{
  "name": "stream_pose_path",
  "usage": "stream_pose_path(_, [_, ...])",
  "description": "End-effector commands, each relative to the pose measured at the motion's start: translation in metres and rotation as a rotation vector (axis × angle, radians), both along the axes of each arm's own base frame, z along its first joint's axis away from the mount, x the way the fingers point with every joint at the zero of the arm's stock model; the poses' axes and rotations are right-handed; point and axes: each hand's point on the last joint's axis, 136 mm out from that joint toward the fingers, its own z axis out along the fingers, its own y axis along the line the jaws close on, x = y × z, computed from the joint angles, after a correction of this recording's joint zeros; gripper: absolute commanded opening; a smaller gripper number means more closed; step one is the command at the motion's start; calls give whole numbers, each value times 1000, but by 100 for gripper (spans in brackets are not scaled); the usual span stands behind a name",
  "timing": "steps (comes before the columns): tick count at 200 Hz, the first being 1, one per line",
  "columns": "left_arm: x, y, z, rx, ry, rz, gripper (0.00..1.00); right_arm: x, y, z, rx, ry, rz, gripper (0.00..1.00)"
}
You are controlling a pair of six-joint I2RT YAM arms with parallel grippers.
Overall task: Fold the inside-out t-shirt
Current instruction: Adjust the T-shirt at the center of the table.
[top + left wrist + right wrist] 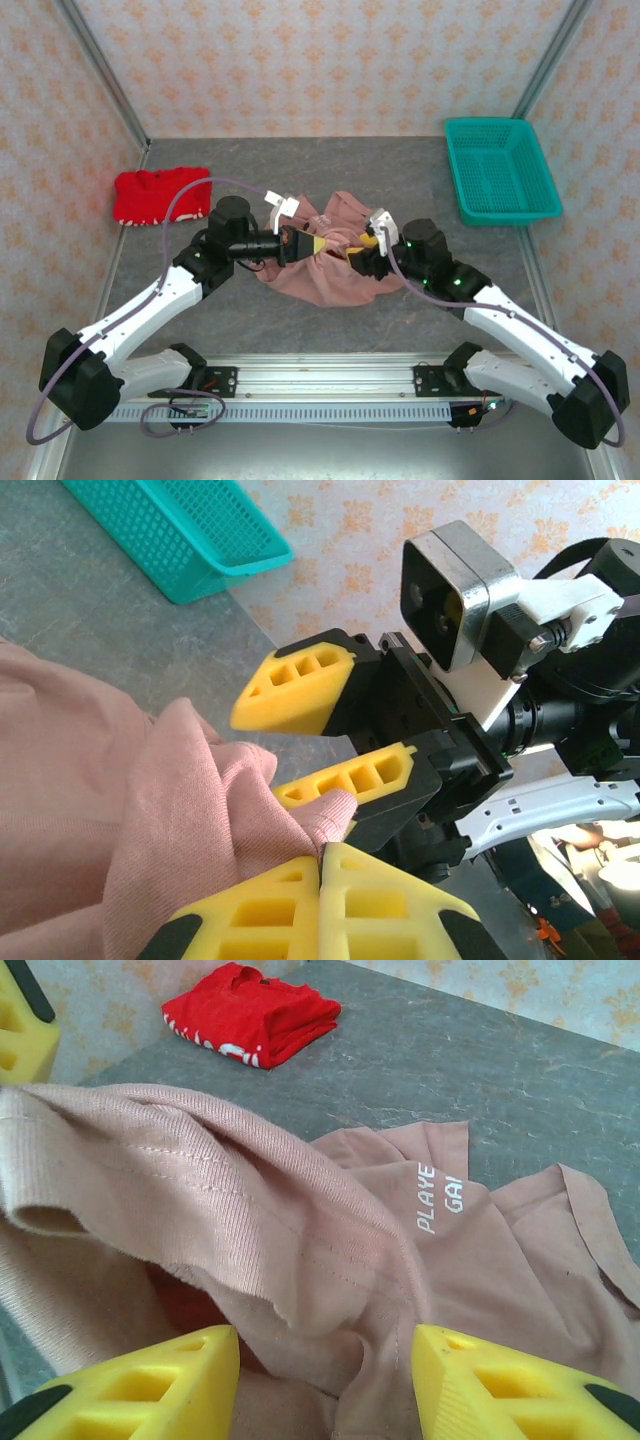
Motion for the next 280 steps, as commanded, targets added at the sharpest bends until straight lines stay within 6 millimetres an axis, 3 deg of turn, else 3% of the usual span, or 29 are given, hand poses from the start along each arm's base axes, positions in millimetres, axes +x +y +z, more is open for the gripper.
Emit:
stream_pose_path(1, [2, 0, 14, -6, -47, -4, 0, 7, 15, 25, 29, -101, 58, 49])
stream_pose_path(24, [1, 0, 12, 0, -47, -3, 0, 10, 23, 31, 45, -108, 84, 42])
stream_pose_path(44, [4, 3, 4, 30, -42, 18, 0, 3, 28, 40, 87, -100, 119, 11])
stream_pose_path(55, [8, 6, -3, 58, -33, 40, 0, -5, 27, 43, 108, -74, 140, 0])
stream_pose_path(79, [26, 21, -24, 151, -7, 155, 0, -27, 31, 49, 176, 42, 213, 0])
stream_pose_path(92, [37, 32, -34, 233, -1, 231, 0, -30, 35, 54, 214, 124, 221, 0])
stream_pose_path(109, [49, 47, -44, 327, -6, 329, 13, -28, 46, 61, 299, 234, 239, 0])
stream_pose_path(128, [54, 59, -49, 383, -12, 390, 20, -20, 58, 66, 357, 327, 243, 0])
stream_pose_path(149, [48, 65, -47, 405, -35, 413, 38, -4, 62, 62, 384, 398, 199, 0])
stream_pose_path(160, [42, 66, -44, 411, -60, 413, 44, 1, 59, 64, 403, 411, 179, 0])
stream_pose_path(170, [35, 62, -43, 420, -84, 393, 48, 9, 60, 54, 401, 445, 155, 0])
stream_pose_path(207, [6, 30, -48, 488, -174, 249, 59, 18, 53, 47, 397, 480, 121, 0])
stream_pose_path(238, [26, 31, -65, 610, -168, 313, 56, 13, 47, 41, 353, 477, 137, 0])
stream_pose_path(280, [37, 24, -72, 634, -176, 305, 36, 9, 40, 36, 322, 477, 136, 0])
